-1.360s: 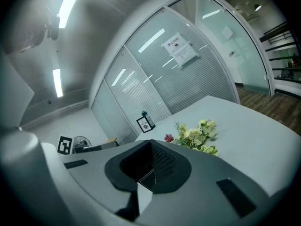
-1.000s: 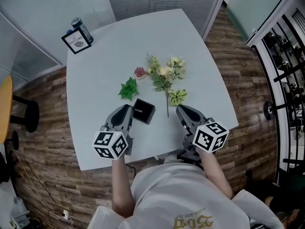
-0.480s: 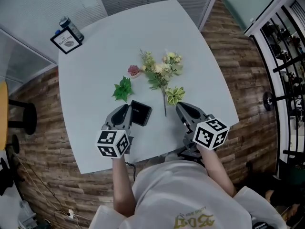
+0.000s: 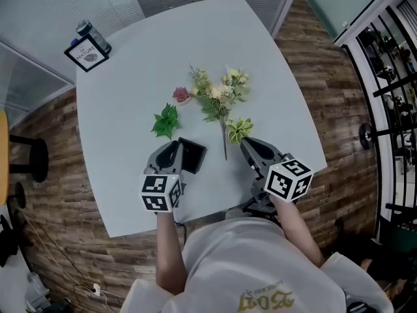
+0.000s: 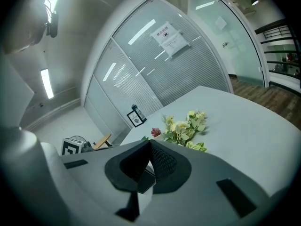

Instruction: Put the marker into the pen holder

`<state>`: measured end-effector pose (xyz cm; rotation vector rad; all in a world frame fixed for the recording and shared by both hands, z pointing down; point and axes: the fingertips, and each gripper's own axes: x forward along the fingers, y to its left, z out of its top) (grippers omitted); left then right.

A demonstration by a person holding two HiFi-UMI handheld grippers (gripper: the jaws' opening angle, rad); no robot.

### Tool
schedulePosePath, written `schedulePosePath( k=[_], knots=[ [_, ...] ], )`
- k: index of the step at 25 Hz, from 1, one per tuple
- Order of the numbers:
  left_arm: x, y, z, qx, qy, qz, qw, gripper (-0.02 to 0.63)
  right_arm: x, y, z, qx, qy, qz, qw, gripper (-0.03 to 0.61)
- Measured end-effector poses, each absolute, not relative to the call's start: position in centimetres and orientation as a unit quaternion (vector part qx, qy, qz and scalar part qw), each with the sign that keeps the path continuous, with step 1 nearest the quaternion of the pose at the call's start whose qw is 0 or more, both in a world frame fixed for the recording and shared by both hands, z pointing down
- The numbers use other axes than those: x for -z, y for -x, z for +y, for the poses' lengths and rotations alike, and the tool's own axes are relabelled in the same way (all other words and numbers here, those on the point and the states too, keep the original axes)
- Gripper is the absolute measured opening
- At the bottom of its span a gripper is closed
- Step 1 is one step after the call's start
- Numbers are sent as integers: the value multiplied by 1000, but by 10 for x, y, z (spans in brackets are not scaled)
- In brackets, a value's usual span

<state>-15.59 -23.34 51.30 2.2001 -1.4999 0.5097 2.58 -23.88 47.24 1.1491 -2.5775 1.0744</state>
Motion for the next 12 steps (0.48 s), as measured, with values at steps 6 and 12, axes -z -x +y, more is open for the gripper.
schedulePosePath(
  k=[6, 12],
  knots=[
    [-524, 156, -235, -196, -785, -548, 211, 48, -478, -24, -239, -360, -377, -851, 66, 17],
    [-529, 154, -235, -205, -783, -550, 206, 48, -483, -26, -238, -364, -378, -849, 67, 17]
  ],
)
